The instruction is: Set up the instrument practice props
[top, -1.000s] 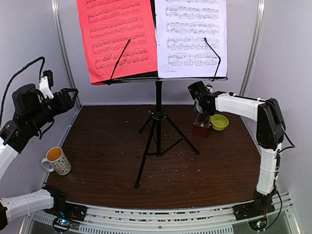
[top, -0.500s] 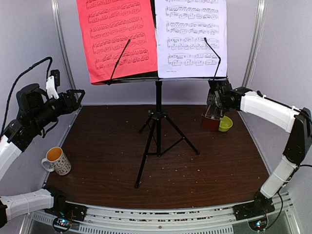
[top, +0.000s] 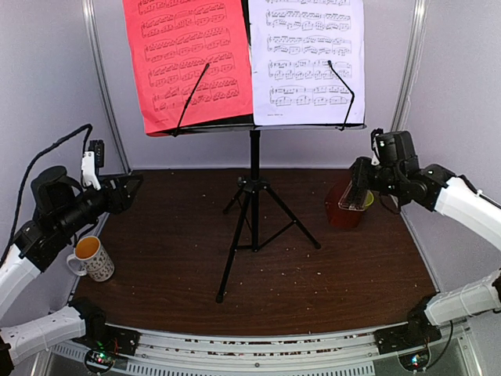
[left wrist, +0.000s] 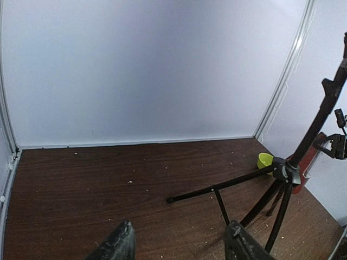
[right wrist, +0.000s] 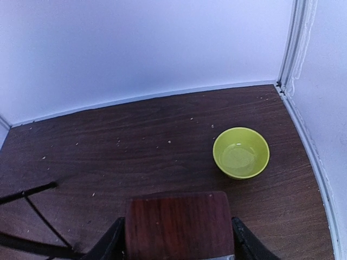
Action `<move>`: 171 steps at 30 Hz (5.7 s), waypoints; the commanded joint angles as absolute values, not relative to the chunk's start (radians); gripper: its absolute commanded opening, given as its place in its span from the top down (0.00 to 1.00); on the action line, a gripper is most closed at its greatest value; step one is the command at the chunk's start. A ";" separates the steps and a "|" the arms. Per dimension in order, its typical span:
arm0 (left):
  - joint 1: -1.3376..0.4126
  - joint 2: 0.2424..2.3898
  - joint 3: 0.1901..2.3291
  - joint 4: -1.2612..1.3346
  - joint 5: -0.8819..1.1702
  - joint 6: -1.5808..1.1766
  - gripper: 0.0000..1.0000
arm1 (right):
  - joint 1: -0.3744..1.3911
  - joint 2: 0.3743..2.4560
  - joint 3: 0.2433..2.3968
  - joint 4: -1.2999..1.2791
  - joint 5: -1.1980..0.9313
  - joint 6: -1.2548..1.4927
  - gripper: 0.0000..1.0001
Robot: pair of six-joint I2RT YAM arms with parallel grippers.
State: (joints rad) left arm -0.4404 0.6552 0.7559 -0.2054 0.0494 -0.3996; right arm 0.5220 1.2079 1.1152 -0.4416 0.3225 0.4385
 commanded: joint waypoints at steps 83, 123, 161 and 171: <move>-1.366 2.019 0.759 0.962 -0.331 -0.270 0.04 | 1.188 1.033 0.721 -0.167 0.506 0.785 1.00; -1.355 2.052 0.808 0.920 -0.299 -0.261 0.31 | 1.203 1.039 0.727 -0.171 0.520 0.783 1.00; -1.385 1.763 0.580 0.942 -0.469 -0.234 0.12 | 1.323 1.178 0.838 -0.231 0.680 0.816 0.75; -1.389 1.651 0.516 0.917 -0.539 -0.211 0.12 | 1.377 1.305 0.924 -0.298 0.745 0.879 0.45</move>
State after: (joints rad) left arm -1.3830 1.7042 0.5339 0.9066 -0.4904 -0.2325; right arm 1.3640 1.3060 0.8722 -0.3374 0.6636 0.8391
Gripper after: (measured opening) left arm 0.882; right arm 0.547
